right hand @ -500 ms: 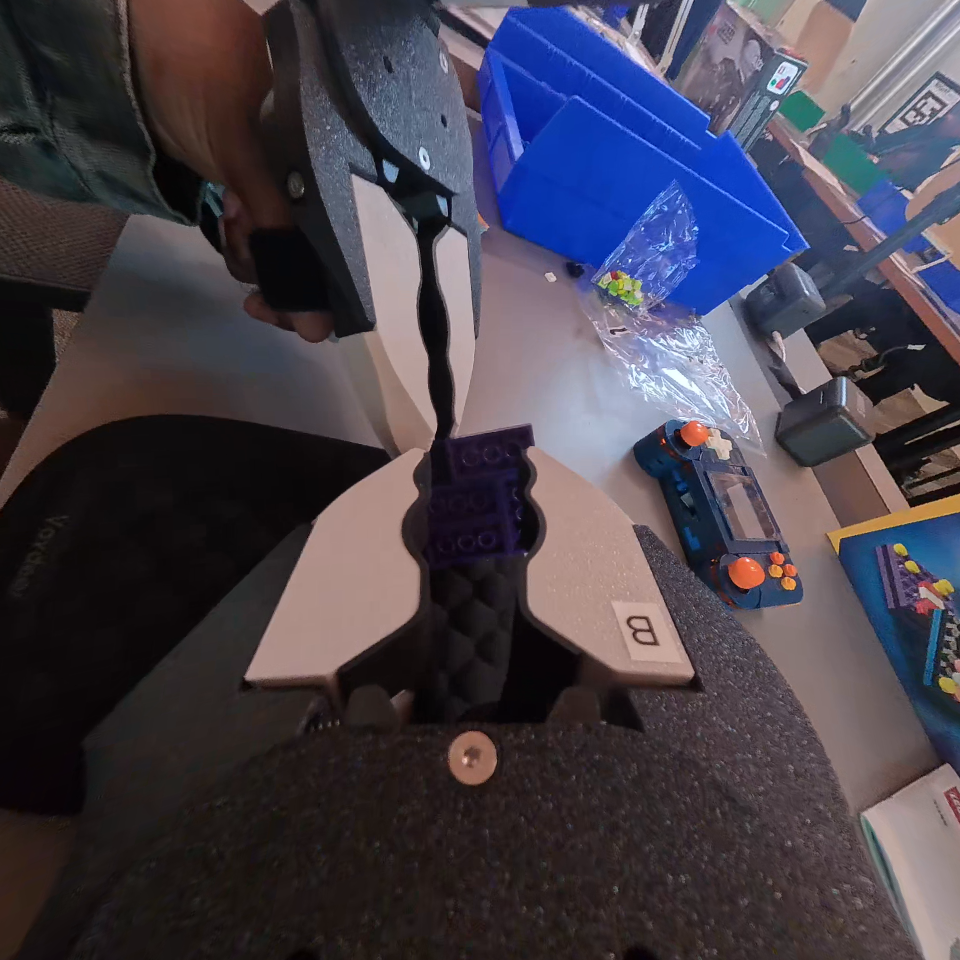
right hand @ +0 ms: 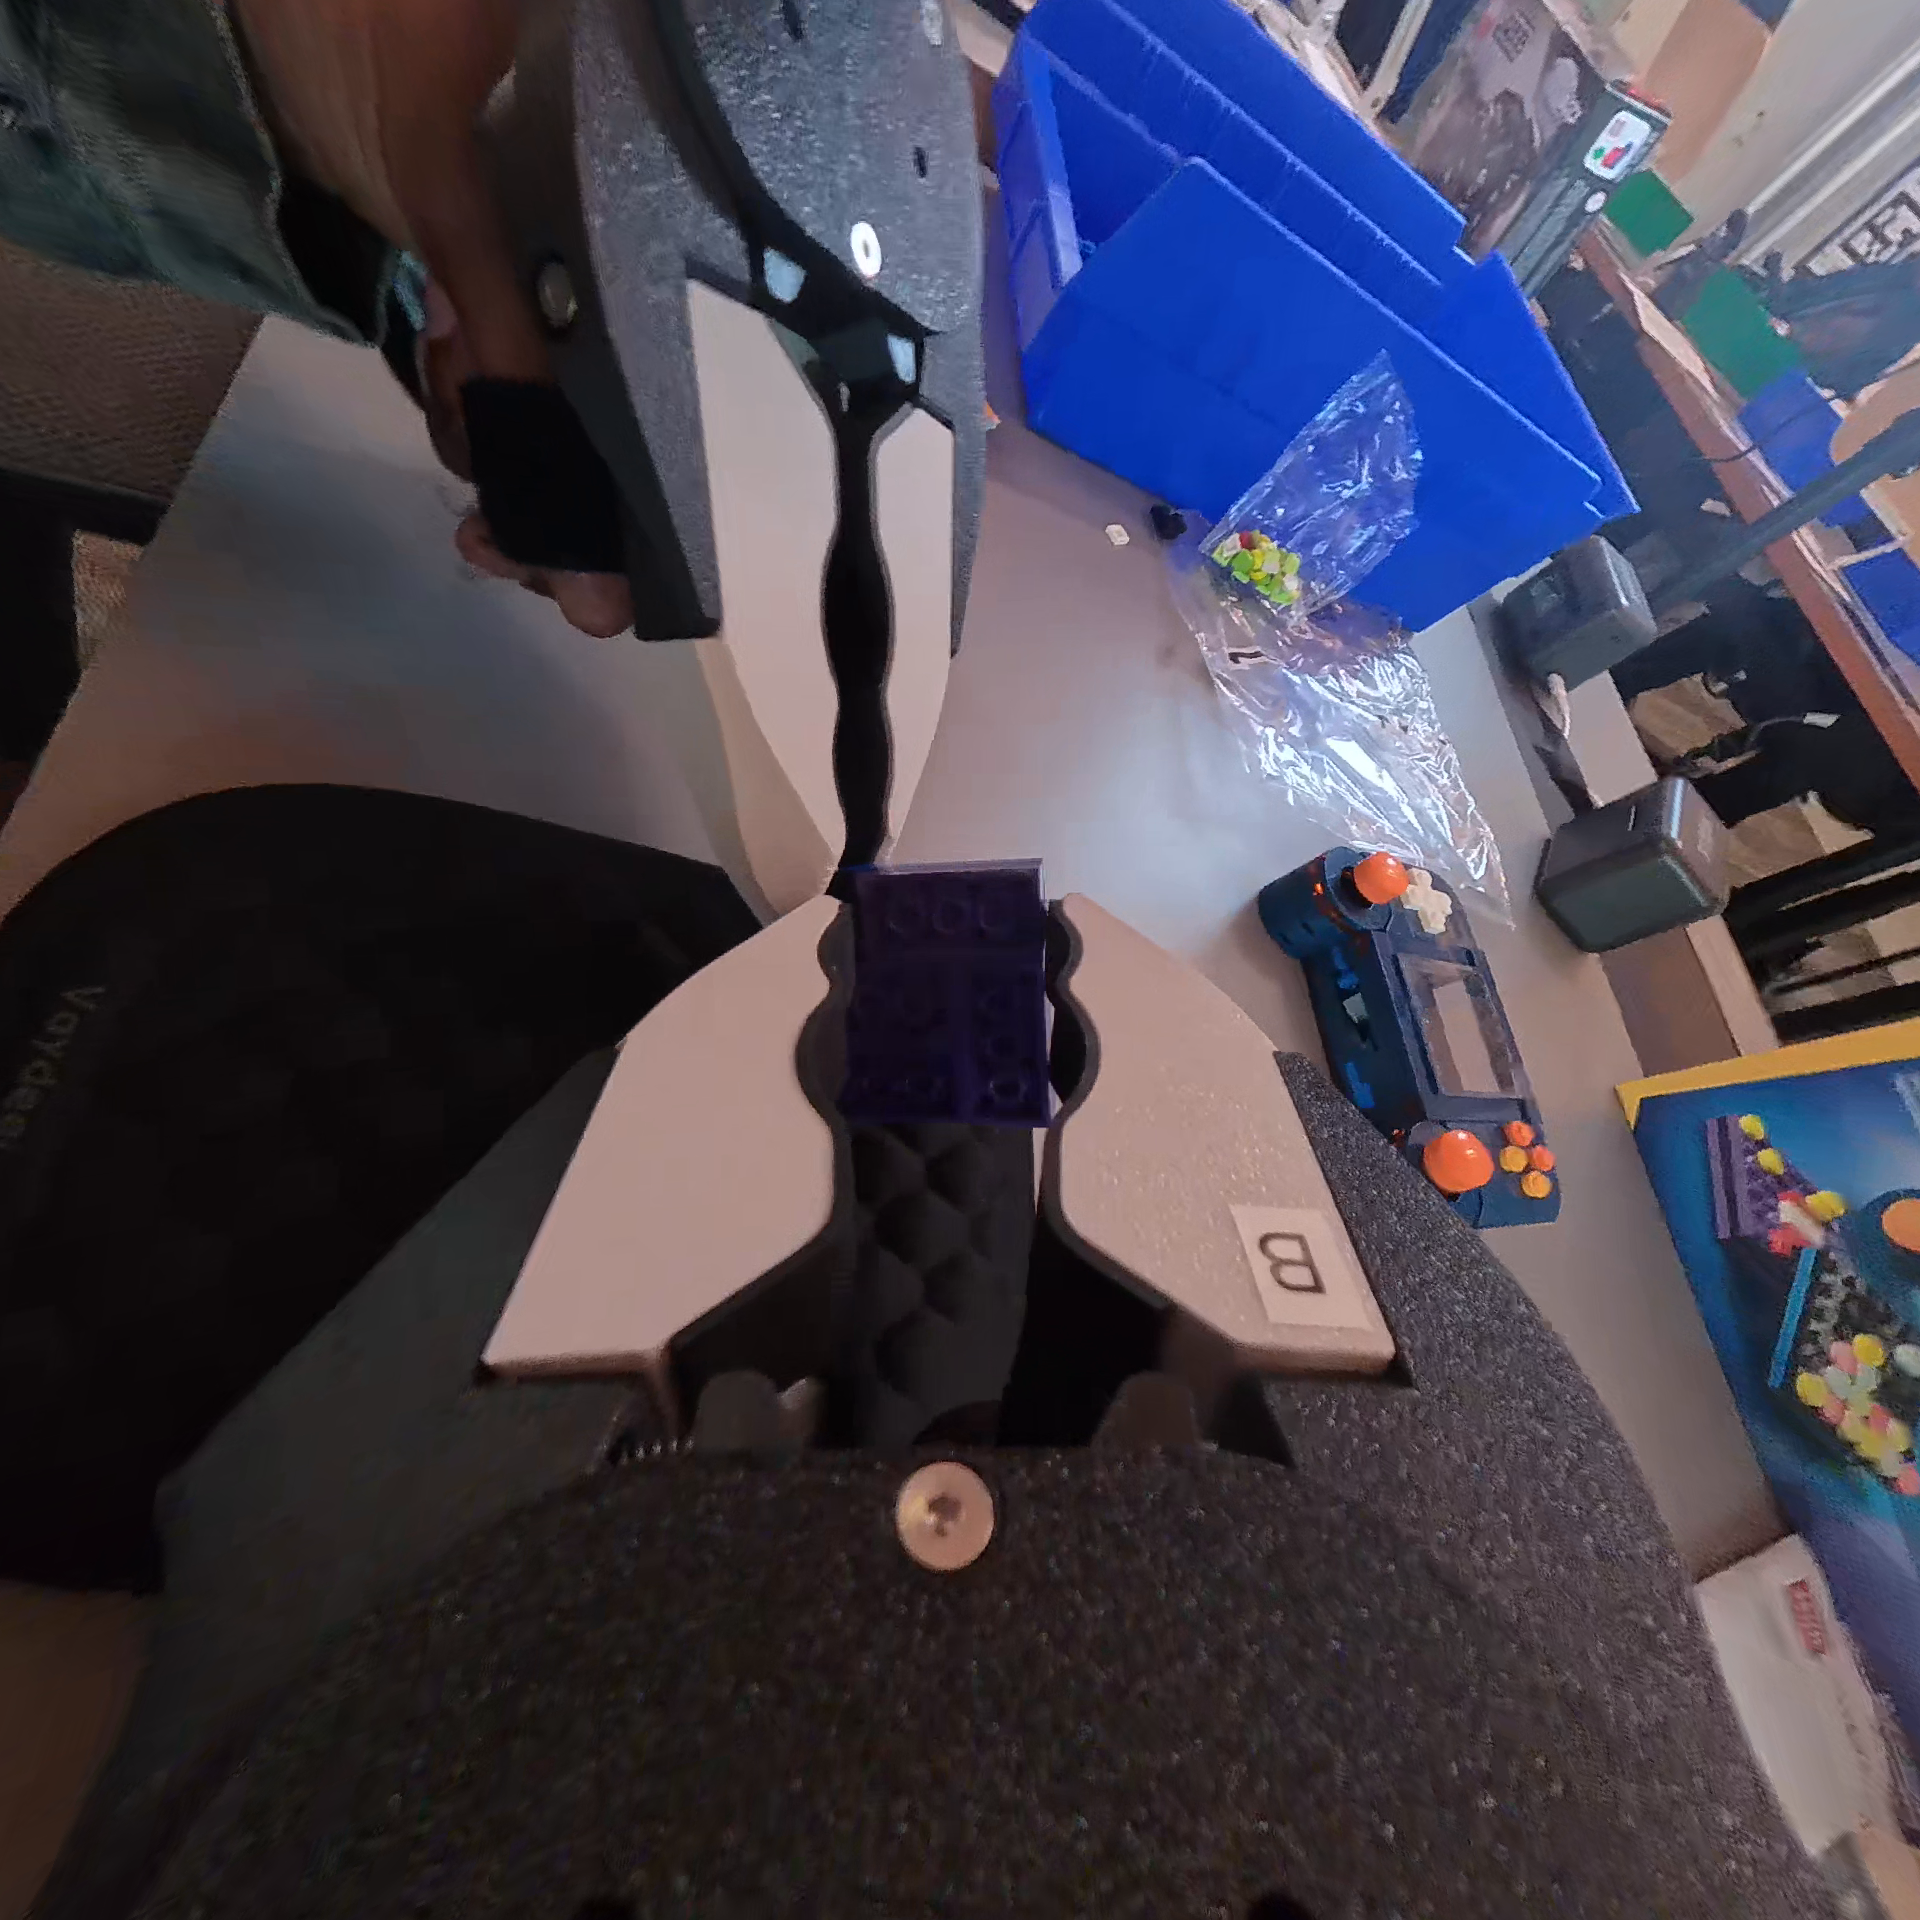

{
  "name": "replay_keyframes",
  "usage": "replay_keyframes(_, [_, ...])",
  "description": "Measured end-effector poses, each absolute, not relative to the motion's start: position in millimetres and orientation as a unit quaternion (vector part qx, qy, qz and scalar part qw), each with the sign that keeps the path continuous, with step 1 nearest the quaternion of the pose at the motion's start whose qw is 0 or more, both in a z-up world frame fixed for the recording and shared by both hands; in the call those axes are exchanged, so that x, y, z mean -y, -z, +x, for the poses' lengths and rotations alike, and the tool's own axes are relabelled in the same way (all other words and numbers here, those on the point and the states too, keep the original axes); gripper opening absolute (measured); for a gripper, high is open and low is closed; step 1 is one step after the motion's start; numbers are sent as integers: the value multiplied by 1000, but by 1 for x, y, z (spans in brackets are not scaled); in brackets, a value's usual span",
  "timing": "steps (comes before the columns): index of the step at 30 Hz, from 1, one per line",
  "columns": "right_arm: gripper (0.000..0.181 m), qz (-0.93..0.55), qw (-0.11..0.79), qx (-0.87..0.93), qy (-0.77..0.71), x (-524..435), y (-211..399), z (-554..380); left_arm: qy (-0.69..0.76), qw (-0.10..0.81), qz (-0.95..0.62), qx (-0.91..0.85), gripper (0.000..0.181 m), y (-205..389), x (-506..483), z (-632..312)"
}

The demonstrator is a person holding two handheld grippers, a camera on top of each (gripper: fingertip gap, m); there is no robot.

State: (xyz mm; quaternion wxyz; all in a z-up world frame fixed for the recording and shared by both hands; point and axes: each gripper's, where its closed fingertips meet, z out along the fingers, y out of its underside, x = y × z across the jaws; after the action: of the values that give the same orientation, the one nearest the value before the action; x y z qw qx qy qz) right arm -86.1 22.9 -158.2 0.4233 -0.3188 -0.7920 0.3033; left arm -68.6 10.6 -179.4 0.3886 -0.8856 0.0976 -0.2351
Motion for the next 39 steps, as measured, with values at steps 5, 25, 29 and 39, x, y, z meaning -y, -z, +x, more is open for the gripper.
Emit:
replay_keyframes(5, [34,-249,434,830,-246,-20,168,-90,234,344,-902,-115,7,195,-10,-71])
replay_keyframes(25, [33,-34,485,844,-228,-10,173,-84,323,490,-808,-54,0,163,-25,-94])
replay_keyframes(29, [34,-33,492,844,-213,-9,174,-84,318,488,-810,-70,0,163,-24,-94])
replay_keyframes(39, [33,-5,508,835,-213,-11,173,-81,396,477,-783,-51,3,158,-19,-86])
